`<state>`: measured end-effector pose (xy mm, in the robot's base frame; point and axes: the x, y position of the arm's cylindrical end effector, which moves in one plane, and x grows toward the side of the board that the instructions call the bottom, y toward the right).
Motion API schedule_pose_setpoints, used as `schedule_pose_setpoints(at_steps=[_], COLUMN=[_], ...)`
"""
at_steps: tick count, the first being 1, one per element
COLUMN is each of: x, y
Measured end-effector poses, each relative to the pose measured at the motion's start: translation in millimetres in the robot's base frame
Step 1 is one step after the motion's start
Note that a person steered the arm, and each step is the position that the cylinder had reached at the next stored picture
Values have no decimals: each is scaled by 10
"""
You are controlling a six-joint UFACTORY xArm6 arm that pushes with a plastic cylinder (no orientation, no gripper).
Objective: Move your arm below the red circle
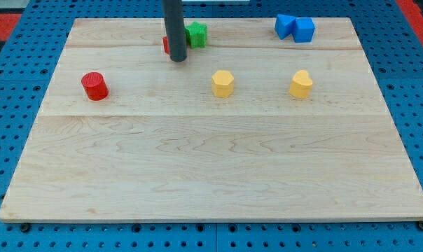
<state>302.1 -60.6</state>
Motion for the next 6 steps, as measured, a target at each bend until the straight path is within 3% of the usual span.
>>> schedule_pose_setpoints(at_steps=[1,3,4,5,6], x=[213,1275,1508,1485,1408], y=[12,-422,-859,-1506,-1742])
